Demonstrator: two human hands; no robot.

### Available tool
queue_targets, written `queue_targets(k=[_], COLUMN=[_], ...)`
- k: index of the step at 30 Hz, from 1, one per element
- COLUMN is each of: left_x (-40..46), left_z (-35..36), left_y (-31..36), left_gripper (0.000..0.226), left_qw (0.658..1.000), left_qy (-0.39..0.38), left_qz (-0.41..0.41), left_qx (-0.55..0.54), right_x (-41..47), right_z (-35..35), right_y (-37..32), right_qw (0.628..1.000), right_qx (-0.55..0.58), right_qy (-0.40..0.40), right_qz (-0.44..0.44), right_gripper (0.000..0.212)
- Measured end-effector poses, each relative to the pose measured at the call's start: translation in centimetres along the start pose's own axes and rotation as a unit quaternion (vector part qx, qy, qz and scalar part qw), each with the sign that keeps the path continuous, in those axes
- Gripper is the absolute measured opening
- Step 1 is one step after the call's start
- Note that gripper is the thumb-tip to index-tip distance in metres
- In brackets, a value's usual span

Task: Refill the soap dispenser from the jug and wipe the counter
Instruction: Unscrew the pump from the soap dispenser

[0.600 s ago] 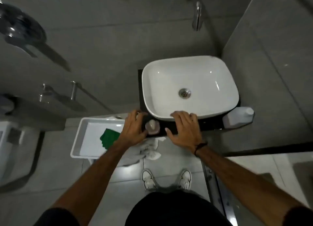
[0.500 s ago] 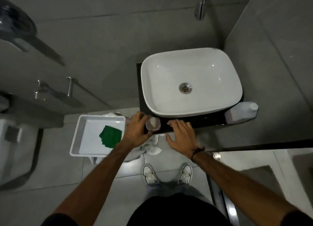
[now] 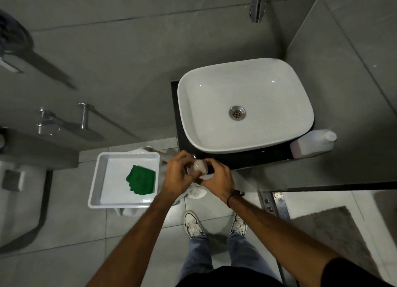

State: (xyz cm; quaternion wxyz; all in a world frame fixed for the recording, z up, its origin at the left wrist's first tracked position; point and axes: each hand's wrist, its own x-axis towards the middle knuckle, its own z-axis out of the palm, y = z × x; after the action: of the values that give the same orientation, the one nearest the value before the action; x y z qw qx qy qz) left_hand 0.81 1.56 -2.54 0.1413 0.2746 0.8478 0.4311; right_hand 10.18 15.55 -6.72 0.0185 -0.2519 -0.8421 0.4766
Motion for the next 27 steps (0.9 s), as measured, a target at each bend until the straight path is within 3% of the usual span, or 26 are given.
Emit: queue_targets(k=[6,13,19,24,27], left_x=[-1.0,-0.7,-0.5,-0.5,-0.3], left_z=[1.7,1.6,2.5,1.9,2.0], left_y=[1.5,0.7,1.4,0.4,0.2], left_gripper=[0.047,0.032,0.048,0.032,0.043], left_qw=[0.988,0.997,0.986,0.995,0.987], left_qy=[0.11,0.049,0.113,0.024,0.083], left_qz=[-0.102,-0.045,-0.12,-0.069,-0.114], left_qx=[0.02,-0.034,0.018,-0.071,-0.078], right_x=[0.0,0.1,-0.2,0.0,0.1], right_z=[-0.1,-0.7,-0.5,-0.9,-0.9], right_y=[-0.2,0.2,0.0,0.6,0.3], right_qw=[0.999,0.998,0.996,0.996,0.995], right_qx=[-0.028,-0.043,-0.064,-0.06,-0.069], right_qy=[0.012,0.013,0.0,0.002,0.002], right_qz=[-0.028,-0.04,-0.064,-0.062,-0.073], right_gripper=[0.055,0.058,0.05,0.05,0.05])
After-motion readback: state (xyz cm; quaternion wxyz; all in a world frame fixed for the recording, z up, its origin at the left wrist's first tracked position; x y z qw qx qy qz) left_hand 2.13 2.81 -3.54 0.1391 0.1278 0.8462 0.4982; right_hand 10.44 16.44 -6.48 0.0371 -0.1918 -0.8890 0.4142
